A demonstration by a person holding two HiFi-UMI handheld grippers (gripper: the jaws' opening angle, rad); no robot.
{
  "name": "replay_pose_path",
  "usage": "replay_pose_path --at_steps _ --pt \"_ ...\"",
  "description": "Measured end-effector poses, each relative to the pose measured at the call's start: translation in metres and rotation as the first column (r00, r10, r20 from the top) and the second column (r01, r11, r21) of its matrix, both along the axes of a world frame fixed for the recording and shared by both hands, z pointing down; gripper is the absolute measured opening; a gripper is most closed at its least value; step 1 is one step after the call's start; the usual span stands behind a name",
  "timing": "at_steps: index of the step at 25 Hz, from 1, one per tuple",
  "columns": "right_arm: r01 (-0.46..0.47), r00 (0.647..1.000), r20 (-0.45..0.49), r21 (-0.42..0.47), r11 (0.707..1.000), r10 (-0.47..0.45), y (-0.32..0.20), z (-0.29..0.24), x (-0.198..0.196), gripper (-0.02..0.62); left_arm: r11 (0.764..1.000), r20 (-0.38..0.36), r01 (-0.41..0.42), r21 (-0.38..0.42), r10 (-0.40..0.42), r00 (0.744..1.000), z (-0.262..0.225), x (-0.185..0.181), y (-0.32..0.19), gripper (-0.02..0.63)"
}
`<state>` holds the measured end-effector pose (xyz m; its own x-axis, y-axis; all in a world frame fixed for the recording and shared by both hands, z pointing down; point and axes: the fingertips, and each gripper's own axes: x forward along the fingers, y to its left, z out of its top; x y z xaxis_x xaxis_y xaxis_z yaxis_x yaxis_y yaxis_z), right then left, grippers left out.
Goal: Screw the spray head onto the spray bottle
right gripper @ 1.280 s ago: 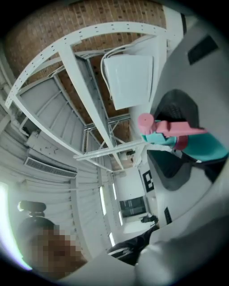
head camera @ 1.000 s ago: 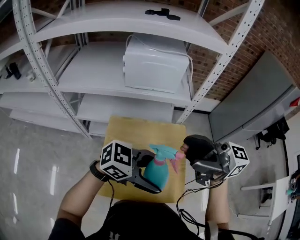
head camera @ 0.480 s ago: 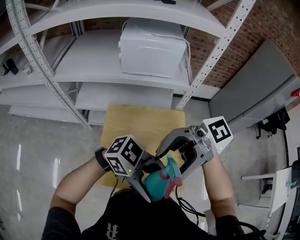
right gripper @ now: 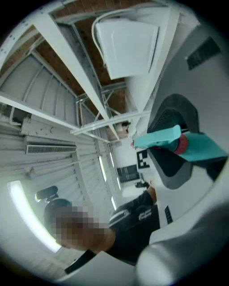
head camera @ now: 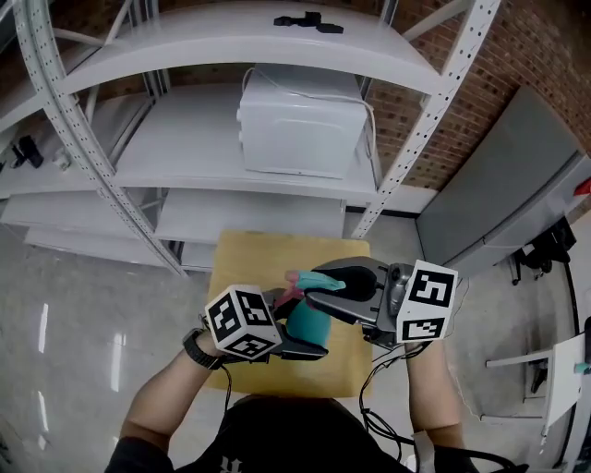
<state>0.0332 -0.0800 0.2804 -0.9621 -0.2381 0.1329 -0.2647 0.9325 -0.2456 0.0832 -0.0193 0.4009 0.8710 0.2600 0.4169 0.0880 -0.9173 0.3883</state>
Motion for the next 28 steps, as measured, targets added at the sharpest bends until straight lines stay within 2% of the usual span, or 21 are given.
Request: replay_pose_path --at_steps 2,4,6,7,9,10,11,12,13,14,15,17,20,22,24,25,28 --pt "-0.154 0.987 -0.059 -0.017 0.988 0.152 -0.017 0.012 0.004 0.104 0.990 0.075 0.125 0.066 -0.130 0.989 0.014 -0.001 -0.023 0.402" --pt "-0.302 0.950 -0.101 -0.052 0.952 0.296 -0.032 0.024 0.008 0.104 0.964 0.137 0.222 0.143 -0.242 0.961 0.028 -0.004 -0.044 0.402" --pt "-0.398 0.914 -0.129 -0.092 0.913 0.386 -0.041 0.035 0.008 0.103 0.948 0.175 0.259 0.186 -0.291 0.940 0.041 -0.006 -0.055 0.402" --pt "-0.410 0.908 -0.134 -0.101 0.906 0.396 -0.041 0.038 0.006 0.104 0.954 0.176 0.246 0.173 -0.275 0.945 0.044 -0.006 -0.054 0.402" --pt "-0.369 0.927 -0.100 -0.087 0.925 0.360 -0.032 0.032 0.005 0.107 0.980 0.136 0.168 0.103 -0.182 0.974 0.041 -0.003 -0.040 0.402" --pt "-0.317 0.948 -0.046 -0.074 0.946 0.314 -0.023 0.021 0.007 0.114 0.992 0.103 0.110 0.069 -0.117 0.988 0.035 -0.002 -0.030 0.402" --pt "-0.244 0.969 0.034 -0.061 0.968 0.246 -0.011 0.006 0.012 0.161 0.998 0.066 0.042 0.041 -0.044 0.997 0.027 -0.002 -0.018 0.402" --pt "-0.151 0.979 0.132 -0.044 0.987 0.156 0.003 -0.010 0.020 0.211 0.999 0.026 -0.036 0.016 0.036 0.999 0.018 -0.003 -0.004 0.402" --pt "-0.046 0.971 0.236 -0.018 0.999 0.049 0.016 -0.025 0.029 0.217 0.993 -0.019 -0.121 -0.008 0.121 0.992 0.007 -0.005 0.010 0.402" --pt "0.065 0.941 0.332 0.020 0.998 -0.068 0.027 -0.038 0.039 0.223 0.978 -0.071 -0.209 -0.028 0.206 0.976 -0.005 -0.008 0.025 0.402" --pt "0.167 0.894 0.409 0.069 0.984 -0.180 0.036 -0.048 0.048 0.224 0.954 -0.124 -0.295 -0.044 0.288 0.949 -0.019 -0.010 0.040 0.402" --pt "0.328 0.794 0.484 0.167 0.930 -0.367 0.047 -0.055 0.054 0.249 0.889 -0.219 -0.455 -0.054 0.434 0.874 -0.041 -0.014 0.070 0.402" --pt "0.494 0.678 0.475 0.270 0.826 -0.561 0.064 -0.052 0.043 0.292 0.776 -0.306 -0.629 -0.045 0.589 0.748 -0.060 -0.016 0.109 0.402" --pt "0.563 0.623 0.453 0.307 0.768 -0.638 0.075 -0.051 0.031 0.299 0.711 -0.334 -0.702 -0.036 0.654 0.679 -0.064 -0.019 0.127 0.402" --pt "0.598 0.595 0.438 0.318 0.735 -0.674 0.080 -0.050 0.024 0.299 0.668 -0.359 -0.744 -0.028 0.688 0.631 -0.068 -0.024 0.137 0.402" --pt "0.603 0.596 0.434 0.313 0.733 -0.676 0.078 -0.049 0.023 0.299 0.656 -0.372 -0.754 -0.030 0.693 0.617 -0.070 -0.027 0.138 0.402" --pt "0.593 0.630 0.427 0.275 0.757 -0.649 0.067 -0.039 0.024 0.299 0.641 -0.364 -0.767 -0.030 0.708 0.605 -0.068 -0.030 0.143 0.402"
